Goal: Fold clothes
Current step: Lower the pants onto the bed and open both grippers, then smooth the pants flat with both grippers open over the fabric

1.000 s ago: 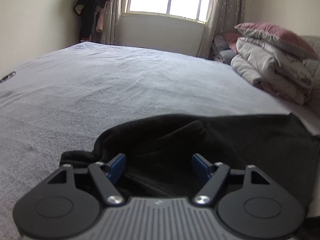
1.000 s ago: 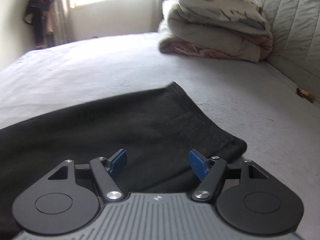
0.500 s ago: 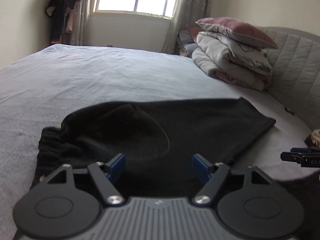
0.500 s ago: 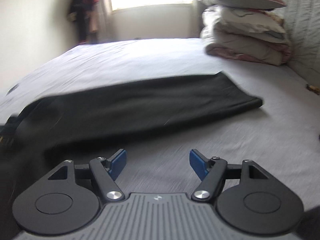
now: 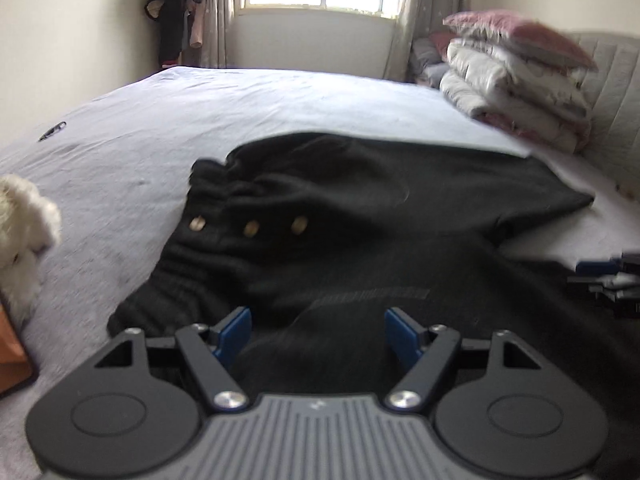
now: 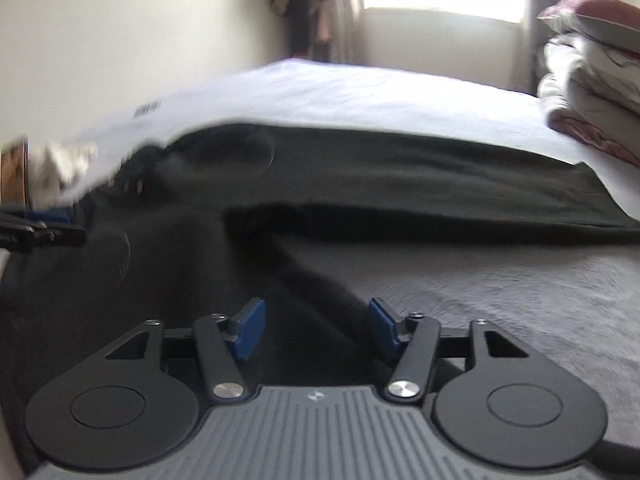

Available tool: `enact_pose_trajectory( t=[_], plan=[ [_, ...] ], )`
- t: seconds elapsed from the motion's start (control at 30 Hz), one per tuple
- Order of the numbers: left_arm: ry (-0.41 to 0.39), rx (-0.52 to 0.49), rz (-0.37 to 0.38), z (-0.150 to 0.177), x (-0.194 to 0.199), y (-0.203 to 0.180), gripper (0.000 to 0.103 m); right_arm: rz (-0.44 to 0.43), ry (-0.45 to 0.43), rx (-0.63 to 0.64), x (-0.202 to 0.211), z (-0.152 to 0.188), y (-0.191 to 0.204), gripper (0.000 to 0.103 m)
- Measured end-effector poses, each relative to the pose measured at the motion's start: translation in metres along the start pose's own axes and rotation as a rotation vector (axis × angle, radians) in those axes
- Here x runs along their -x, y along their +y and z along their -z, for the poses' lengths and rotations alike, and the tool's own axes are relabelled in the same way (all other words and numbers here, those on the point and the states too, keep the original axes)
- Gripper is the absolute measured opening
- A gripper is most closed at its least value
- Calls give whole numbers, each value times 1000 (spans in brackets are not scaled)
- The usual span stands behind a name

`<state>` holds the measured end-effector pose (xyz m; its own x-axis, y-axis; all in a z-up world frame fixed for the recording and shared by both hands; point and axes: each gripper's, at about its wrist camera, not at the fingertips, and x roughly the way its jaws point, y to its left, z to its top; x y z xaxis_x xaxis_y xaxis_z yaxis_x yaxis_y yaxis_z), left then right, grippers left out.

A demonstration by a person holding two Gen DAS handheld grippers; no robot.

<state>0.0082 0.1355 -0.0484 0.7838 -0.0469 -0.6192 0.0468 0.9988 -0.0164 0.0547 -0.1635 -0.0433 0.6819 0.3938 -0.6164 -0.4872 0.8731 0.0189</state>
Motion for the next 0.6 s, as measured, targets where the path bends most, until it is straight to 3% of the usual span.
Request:
enact_pose_trajectory(
  t=[0.03,0.1,0.2,0.33,0.37,0.47,0.6],
  plan=[
    [-1,-32,-15,5,-1,-1,76,9,1,7,-3,1,-1,47],
    [-17,-78,-23,15,-2,-1,76,23,-1,-5,-5,0,-5,22],
    [-35,-102,-11,20,1,3,76,35,-2,-49,-5,-5,-11,10],
    [-24,-99,1,20,2,7,76,111,-19,-13,-10,-4,-2,11],
    [-21,-102,-1,19,2,7,76,121,-19,-25,-11,-4,-2,13],
    [-13,-112,-1,13,6,5,76,165,-36,-56,-8,-5,-6,40],
    [-45,-79,63,0,16,2,77,181,-82,-72,8,-9,2,42]
  ],
)
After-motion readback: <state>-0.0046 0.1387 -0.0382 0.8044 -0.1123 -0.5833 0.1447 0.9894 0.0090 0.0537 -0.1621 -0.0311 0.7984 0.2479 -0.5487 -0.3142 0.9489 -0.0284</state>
